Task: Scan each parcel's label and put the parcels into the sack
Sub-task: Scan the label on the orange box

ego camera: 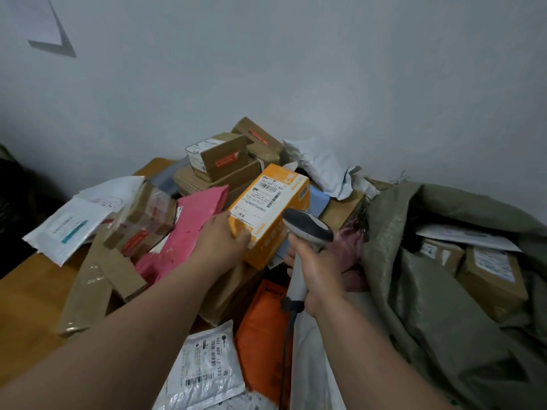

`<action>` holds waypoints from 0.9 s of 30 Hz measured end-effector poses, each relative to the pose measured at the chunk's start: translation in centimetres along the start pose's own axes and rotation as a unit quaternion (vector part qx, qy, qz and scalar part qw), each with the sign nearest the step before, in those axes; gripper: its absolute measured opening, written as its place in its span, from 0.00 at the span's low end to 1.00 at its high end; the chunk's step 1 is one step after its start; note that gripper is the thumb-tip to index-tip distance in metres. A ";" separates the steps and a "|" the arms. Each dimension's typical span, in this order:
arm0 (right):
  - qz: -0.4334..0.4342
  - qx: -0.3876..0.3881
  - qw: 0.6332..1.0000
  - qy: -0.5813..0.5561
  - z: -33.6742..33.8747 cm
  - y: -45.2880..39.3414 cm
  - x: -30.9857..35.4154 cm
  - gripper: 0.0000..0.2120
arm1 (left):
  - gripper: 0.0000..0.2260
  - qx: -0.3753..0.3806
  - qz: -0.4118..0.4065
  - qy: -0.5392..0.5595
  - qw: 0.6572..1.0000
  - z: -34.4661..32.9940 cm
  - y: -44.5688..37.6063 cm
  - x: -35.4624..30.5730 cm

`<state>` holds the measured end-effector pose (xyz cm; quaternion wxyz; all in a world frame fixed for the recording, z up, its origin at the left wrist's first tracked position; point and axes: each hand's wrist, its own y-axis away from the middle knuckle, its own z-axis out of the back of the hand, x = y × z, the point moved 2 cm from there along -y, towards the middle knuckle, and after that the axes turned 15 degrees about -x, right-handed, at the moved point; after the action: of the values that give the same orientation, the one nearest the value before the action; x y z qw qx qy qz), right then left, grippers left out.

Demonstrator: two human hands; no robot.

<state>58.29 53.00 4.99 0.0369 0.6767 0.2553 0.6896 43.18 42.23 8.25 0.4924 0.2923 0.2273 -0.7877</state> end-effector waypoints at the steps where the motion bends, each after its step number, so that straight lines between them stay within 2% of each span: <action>1: 0.000 -0.005 1.000 -0.001 -0.5 -0.4 -0.2 0.10 | 0.28 0.004 0.003 -0.004 1.000 -0.2 -0.6 0.0; 4: 0.000 -0.018 1.000 -0.019 -1.9 -0.8 -0.4 0.12 | 0.25 0.021 0.025 -0.001 0.999 -0.8 -2.3 0.1; 8: -0.016 -0.024 0.999 -0.040 -4.0 -0.7 -0.7 0.23 | 0.31 0.012 0.086 0.003 0.996 -1.2 -3.5 0.5; 10: 0.001 -0.052 0.998 -0.045 -4.2 -0.5 -0.9 0.21 | 0.29 0.028 0.112 0.061 0.991 -1.4 -3.6 0.8; 12: 0.016 -0.073 0.995 -0.062 -3.8 -0.3 -0.9 0.15 | 0.27 0.043 0.125 0.128 0.983 -1.4 -3.4 0.8; 14: 0.015 -0.084 0.992 -0.092 -3.1 0.2 -1.0 0.11 | 0.21 0.039 0.117 0.185 0.975 -1.1 -2.6 0.4; 17: 0.003 -0.092 0.985 -0.143 -2.2 1.4 -1.1 0.12 | 0.15 0.057 0.126 0.263 0.955 -1.1 -1.0 0.6; 19: 0.002 -0.103 0.982 -0.158 -1.6 2.8 -1.1 0.16 | 0.17 0.098 0.151 0.310 0.933 -0.8 0.3 0.8; 22: -0.002 -0.104 0.975 -0.195 -0.7 5.2 -1.2 0.20 | 0.16 0.170 0.189 0.396 0.882 0.1 1.9 1.3; 24: 0.009 -0.111 0.973 -0.204 0.0 6.8 -1.2 0.23 | 0.15 0.195 0.168 0.403 0.878 0.9 2.9 1.4; 27: 0.029 -0.103 0.971 -0.215 0.9 8.8 -0.9 0.31 | 0.28 0.219 0.146 0.410 0.873 2.1 4.2 2.0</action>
<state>61.84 45.23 7.64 0.1401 0.8088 0.1489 0.5514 45.78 37.86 8.15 0.3882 0.7192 0.1853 -0.5456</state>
